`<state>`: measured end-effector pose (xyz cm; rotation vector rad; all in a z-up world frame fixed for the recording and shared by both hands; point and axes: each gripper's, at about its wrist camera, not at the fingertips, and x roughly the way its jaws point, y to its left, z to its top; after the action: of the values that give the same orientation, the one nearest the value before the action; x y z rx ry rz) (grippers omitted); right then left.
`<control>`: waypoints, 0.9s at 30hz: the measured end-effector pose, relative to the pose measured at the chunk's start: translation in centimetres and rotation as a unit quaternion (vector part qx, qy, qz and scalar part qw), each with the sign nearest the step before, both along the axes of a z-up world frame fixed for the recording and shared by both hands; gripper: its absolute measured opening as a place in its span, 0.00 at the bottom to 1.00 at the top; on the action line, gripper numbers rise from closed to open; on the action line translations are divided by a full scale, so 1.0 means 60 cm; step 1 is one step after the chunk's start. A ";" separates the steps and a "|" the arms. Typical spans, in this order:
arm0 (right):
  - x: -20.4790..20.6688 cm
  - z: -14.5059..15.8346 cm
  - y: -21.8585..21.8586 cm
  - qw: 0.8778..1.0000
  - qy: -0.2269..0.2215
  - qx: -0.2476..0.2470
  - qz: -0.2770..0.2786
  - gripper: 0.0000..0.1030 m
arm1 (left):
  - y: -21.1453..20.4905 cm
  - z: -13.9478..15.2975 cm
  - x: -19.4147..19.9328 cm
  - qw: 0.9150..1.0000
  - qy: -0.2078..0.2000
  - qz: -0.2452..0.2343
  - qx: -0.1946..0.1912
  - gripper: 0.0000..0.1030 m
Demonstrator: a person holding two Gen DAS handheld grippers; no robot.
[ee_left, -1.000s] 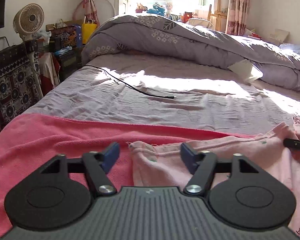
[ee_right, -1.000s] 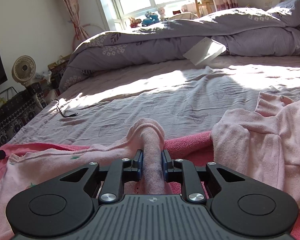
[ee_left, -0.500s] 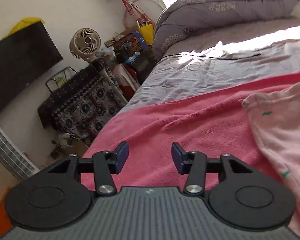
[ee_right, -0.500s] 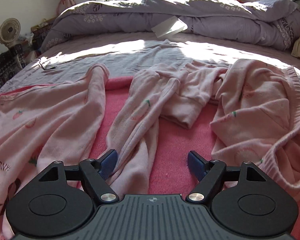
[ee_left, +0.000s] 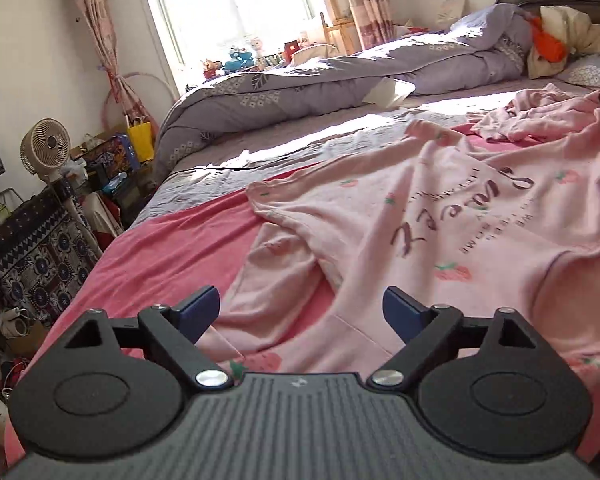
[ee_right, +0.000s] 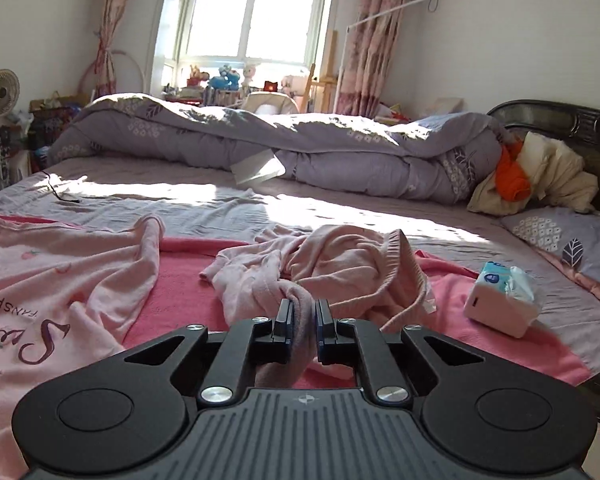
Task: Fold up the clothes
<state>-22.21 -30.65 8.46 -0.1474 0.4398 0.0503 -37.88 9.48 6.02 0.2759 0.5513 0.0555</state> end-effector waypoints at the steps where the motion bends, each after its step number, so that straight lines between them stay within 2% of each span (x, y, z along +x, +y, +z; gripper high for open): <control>1: -0.027 -0.004 -0.006 1.000 0.002 -0.009 0.005 0.37 | -0.012 -0.008 -0.016 1.000 0.003 -0.008 -0.005 0.92; 3: -0.083 -0.018 -0.011 0.999 0.011 -0.013 0.034 0.55 | -0.039 -0.018 -0.042 1.000 0.008 -0.023 -0.014 0.92; 5: -0.130 -0.030 -0.007 0.994 0.034 0.018 0.106 0.56 | -0.057 -0.024 -0.050 0.999 0.005 -0.028 -0.022 0.94; 7: -0.175 -0.045 0.027 0.981 0.044 0.043 0.184 0.66 | -0.075 -0.030 -0.051 0.999 0.002 -0.033 -0.040 0.97; 10: -0.212 -0.067 0.102 0.968 0.048 0.022 0.244 0.68 | -0.096 -0.039 -0.045 0.998 -0.004 -0.038 -0.043 0.97; 11: -0.215 -0.078 0.129 0.969 0.043 0.003 0.243 0.66 | -0.103 -0.042 -0.042 0.998 -0.006 -0.038 -0.042 0.97; 12: -0.210 -0.091 0.157 0.973 0.035 -0.024 0.229 0.44 | -0.108 -0.045 -0.038 0.999 -0.008 -0.034 -0.040 0.97; 13: -0.206 -0.096 0.170 0.976 0.030 -0.030 0.214 0.04 | -0.109 -0.045 -0.036 0.999 -0.010 -0.028 -0.038 0.97; 14: -0.201 -0.096 0.171 0.979 0.026 -0.021 0.199 0.08 | -0.108 -0.045 -0.036 0.999 -0.013 -0.025 -0.037 0.97; 17: -0.219 -0.064 0.141 0.987 -0.028 -0.018 0.156 0.06 | -0.092 -0.046 -0.043 0.999 -0.021 -0.012 -0.035 1.00; 19: -0.254 -0.034 0.118 0.986 -0.080 -0.044 0.138 0.08 | -0.071 -0.045 -0.048 0.997 -0.021 -0.025 -0.076 1.00; 20: -0.271 -0.022 0.106 0.985 -0.084 -0.049 0.140 0.08 | -0.062 -0.043 -0.050 0.994 -0.019 -0.032 -0.102 1.00; 21: -0.283 -0.017 0.100 0.985 -0.082 -0.058 0.141 0.08 | -0.056 -0.043 -0.051 0.993 -0.017 -0.026 -0.116 1.00; 23: -0.300 -0.031 0.098 0.985 -0.063 -0.083 0.138 0.08 | -0.049 -0.046 -0.054 0.994 -0.011 0.003 -0.104 1.00; 27: -0.296 -0.097 0.090 0.982 0.055 -0.082 0.161 0.08 | -0.022 -0.059 -0.069 0.994 -0.001 0.037 -0.099 1.00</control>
<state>-39.96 -25.27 2.66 -0.3793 0.5280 0.3424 -41.99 8.18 2.50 0.0614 0.5613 0.0725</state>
